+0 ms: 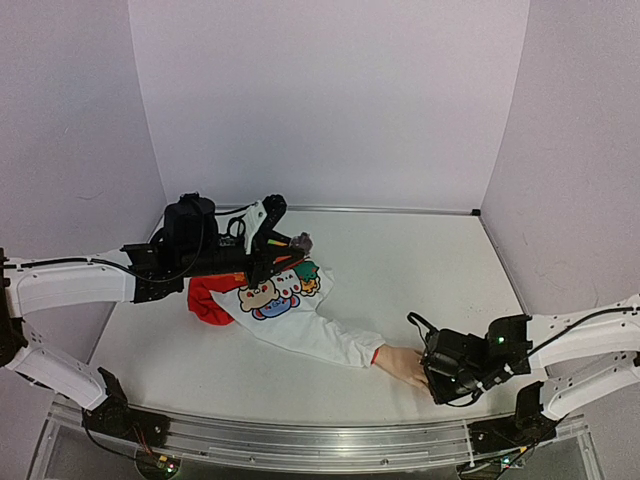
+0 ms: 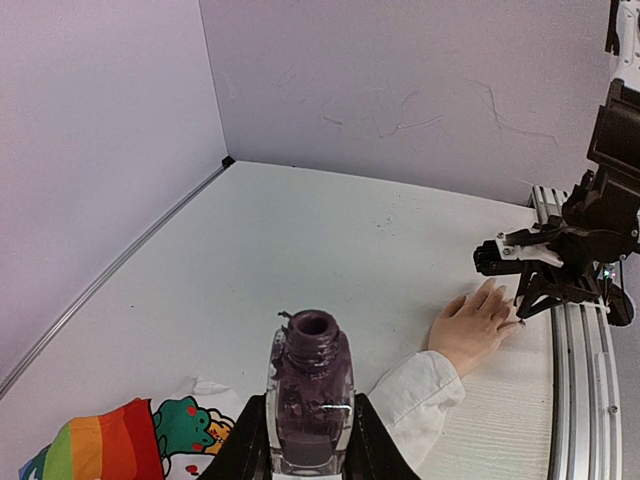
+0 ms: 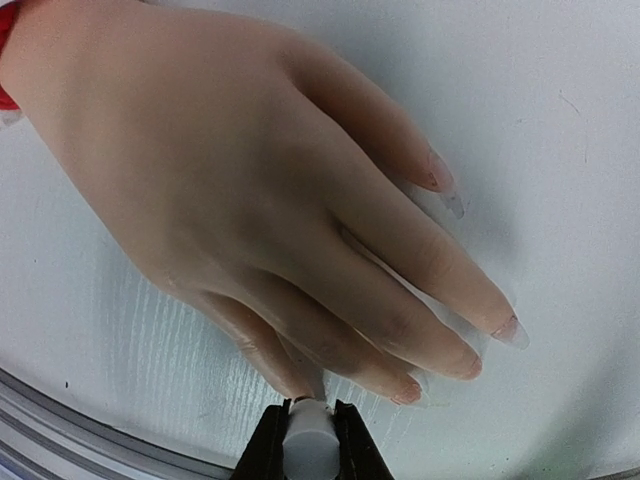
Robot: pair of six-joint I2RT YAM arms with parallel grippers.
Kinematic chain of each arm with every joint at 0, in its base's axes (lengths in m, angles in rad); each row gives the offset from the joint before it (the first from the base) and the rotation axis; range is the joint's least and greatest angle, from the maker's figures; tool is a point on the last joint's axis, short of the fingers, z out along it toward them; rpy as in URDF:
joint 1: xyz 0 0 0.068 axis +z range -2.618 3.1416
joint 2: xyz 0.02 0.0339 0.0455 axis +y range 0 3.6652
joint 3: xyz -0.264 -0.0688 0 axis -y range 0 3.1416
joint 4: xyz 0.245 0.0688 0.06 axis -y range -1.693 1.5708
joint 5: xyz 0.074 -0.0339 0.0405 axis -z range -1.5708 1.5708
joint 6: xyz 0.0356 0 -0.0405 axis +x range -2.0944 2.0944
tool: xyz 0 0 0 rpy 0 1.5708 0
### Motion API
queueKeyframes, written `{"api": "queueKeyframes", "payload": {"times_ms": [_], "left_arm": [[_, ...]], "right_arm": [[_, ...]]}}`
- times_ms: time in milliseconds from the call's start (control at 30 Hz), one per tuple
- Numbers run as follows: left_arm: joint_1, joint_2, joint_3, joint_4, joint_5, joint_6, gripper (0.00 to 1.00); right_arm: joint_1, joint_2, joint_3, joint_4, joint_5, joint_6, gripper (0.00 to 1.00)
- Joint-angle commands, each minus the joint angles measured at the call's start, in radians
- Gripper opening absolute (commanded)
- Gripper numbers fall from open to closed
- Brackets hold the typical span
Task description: Paint the nails
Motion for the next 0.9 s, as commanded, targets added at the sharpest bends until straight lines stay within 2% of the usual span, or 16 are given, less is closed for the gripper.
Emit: {"api": "queueKeyframes", "payload": {"times_ms": [0,867], "left_arm": [[-0.002,-0.038,0.023,0.028,-0.010,-0.006,0.00],[-0.002,-0.033,0.029,0.027,-0.005,-0.001,0.00]], "right_arm": [[0.005,0.003,0.036,-0.019,0.014,0.009,0.00],[0.005,-0.095,0.062,-0.126,0.042,0.001,0.00]]}}
